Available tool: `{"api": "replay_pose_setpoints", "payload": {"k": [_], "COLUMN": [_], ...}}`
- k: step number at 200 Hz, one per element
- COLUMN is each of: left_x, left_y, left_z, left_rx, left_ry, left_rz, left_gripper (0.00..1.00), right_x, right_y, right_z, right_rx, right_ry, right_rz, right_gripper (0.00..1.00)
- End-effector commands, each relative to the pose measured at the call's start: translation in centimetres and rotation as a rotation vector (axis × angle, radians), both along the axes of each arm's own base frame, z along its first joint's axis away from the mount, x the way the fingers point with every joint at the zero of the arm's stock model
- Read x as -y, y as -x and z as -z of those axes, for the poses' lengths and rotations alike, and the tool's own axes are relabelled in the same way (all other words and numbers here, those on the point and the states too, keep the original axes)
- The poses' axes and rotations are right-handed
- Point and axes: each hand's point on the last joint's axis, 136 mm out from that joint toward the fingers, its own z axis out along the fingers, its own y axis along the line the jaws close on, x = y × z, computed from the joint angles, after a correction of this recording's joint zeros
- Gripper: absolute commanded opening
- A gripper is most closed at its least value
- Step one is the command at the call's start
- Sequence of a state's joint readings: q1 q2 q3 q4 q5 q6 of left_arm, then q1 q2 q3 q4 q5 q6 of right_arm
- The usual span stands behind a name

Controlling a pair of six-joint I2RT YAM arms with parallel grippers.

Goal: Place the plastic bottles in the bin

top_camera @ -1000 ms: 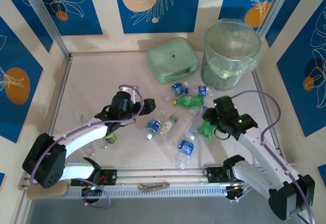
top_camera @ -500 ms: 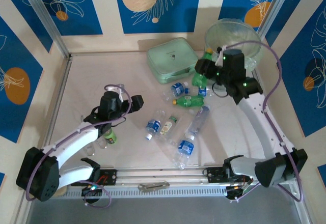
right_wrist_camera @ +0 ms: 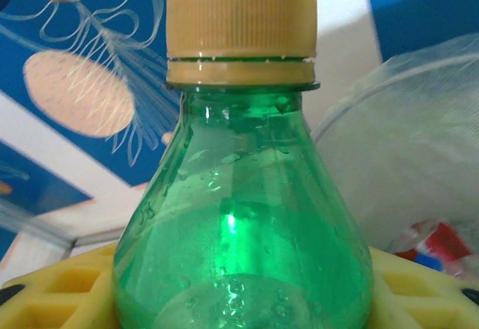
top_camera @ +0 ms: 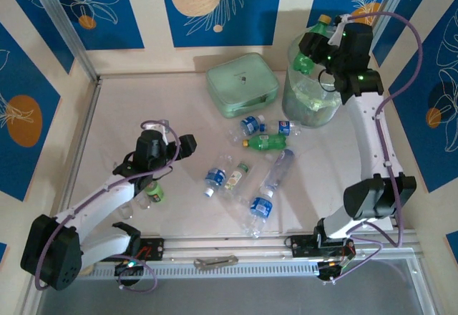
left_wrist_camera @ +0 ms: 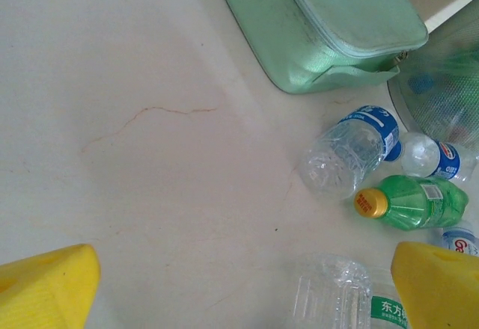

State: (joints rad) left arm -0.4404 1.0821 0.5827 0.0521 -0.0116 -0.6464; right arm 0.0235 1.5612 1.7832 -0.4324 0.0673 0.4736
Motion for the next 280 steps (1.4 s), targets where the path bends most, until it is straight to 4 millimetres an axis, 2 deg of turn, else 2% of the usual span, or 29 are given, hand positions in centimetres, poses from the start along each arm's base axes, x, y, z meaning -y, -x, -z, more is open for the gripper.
{"api": "replay_pose_setpoints", "payload": {"k": [1, 24, 52, 92, 123, 157, 182, 202, 230, 245, 265, 280], "left_x": [-0.1, -0.1, 0.3, 0.4, 0.4, 0.7, 1.3, 1.9, 2.4, 2.6, 2.7, 2.8], "left_y": [0.1, 0.1, 0.0, 0.1, 0.3, 0.3, 0.2, 0.1, 0.1, 0.1, 0.1, 0.1], "left_z": [0.5, 0.7, 0.6, 0.4, 0.5, 0.5, 0.2, 0.1, 0.2, 0.1, -0.1, -0.4], "left_rx": [-0.006, -0.008, -0.008, -0.005, -0.011, -0.015, -0.007, -0.008, -0.009, -0.004, 0.005, 0.018], "left_ry": [0.013, 0.018, 0.027, 0.036, 0.041, 0.053, 0.066, 0.077, 0.089, 0.098, 0.105, 0.112], "left_rz": [0.003, 0.005, 0.017, 0.023, 0.027, 0.039, 0.068, 0.094, 0.116, 0.124, 0.131, 0.137], "left_gripper": [0.99, 0.99, 0.99, 0.99, 0.99, 0.99, 0.99, 0.99, 0.99, 0.99, 0.99, 0.99], "right_x": [3.4, 5.9, 7.3, 8.2, 8.1, 7.7, 7.4, 7.0, 6.0, 4.8, 2.4, 0.3], "right_y": [-1.2, -2.3, -3.5, -5.3, -6.0, -6.0, -5.8, -5.2, -4.1, -3.2, -1.5, 0.2], "right_z": [-0.7, 0.5, 2.3, 5.8, 7.2, 6.3, 4.9, 3.6, 1.6, 0.8, 0.2, 0.7], "right_rx": [0.026, -0.003, -0.047, -0.138, -0.172, -0.149, -0.133, -0.110, -0.063, -0.042, -0.026, -0.028], "right_ry": [0.027, -0.023, -0.072, -0.103, -0.128, -0.126, -0.101, -0.067, -0.030, -0.005, 0.023, 0.038], "right_rz": [0.101, 0.156, 0.183, 0.198, 0.188, 0.179, 0.176, 0.174, 0.158, 0.132, 0.069, 0.020], "right_gripper": [0.53, 0.53, 0.53, 0.54, 0.57, 0.70, 0.84, 1.00, 0.99, 0.99, 0.99, 0.99]}}
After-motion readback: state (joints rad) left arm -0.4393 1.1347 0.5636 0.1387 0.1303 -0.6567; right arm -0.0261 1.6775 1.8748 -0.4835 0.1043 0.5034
